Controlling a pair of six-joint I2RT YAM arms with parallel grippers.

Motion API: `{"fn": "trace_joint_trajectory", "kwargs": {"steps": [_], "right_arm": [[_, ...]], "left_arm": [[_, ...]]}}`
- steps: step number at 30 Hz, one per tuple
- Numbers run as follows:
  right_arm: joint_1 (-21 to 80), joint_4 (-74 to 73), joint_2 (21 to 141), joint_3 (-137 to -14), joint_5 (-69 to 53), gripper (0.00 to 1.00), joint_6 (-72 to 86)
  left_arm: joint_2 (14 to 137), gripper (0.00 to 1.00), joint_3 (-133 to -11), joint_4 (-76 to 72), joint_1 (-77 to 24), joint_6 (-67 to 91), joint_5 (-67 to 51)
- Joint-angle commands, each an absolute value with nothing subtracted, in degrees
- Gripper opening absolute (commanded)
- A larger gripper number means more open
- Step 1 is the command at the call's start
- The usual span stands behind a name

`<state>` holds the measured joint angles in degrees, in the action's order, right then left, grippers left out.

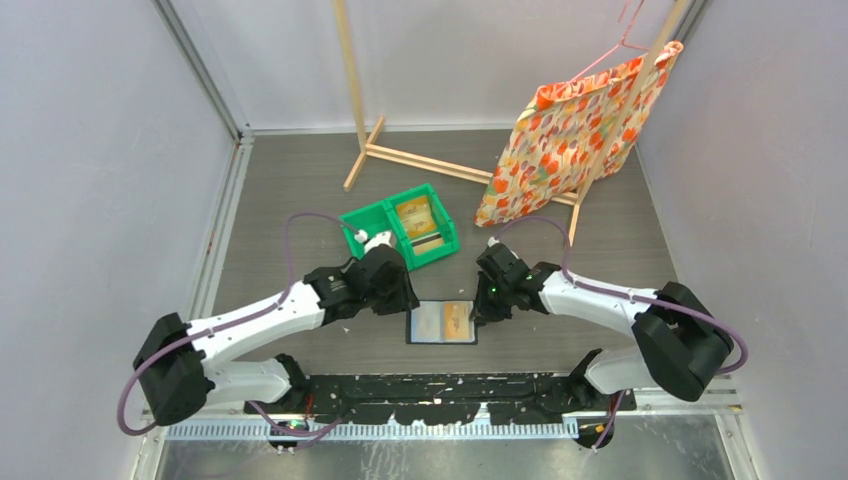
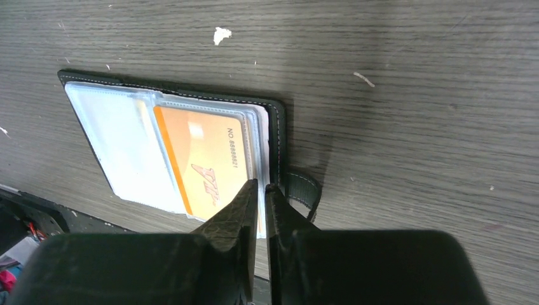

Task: Take the credit cards out of the card holder

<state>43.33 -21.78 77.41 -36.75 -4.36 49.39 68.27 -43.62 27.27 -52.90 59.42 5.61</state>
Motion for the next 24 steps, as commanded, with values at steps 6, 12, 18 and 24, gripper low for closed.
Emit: {"fn": "trace_joint_trajectory", "kwargs": {"steps": [6,12,18,24], "right_arm": [[42.32,-18.77,78.42,-36.9,-4.19,0.26,49.1],[40.14,-18.81,72.64,-34.74,-4.8,0.41,50.29],[36.85,-14.83,72.68,-30.74,-9.73,0.43,51.95],[32.16,-7.34,74.36,-27.42,-15.3,0.47,53.35]], "left_arm": [[70.9,0.38,-51.58,29.3,-58.68,55.18,8.66],[76.53,0.4,-46.2,13.84,-58.58,59.38,2.69],[83.36,0.39,-45.09,7.52,-58.6,60.89,0.63],[86.02,0.37,-39.67,-2.11,-56.81,63.8,-2.26]]}}
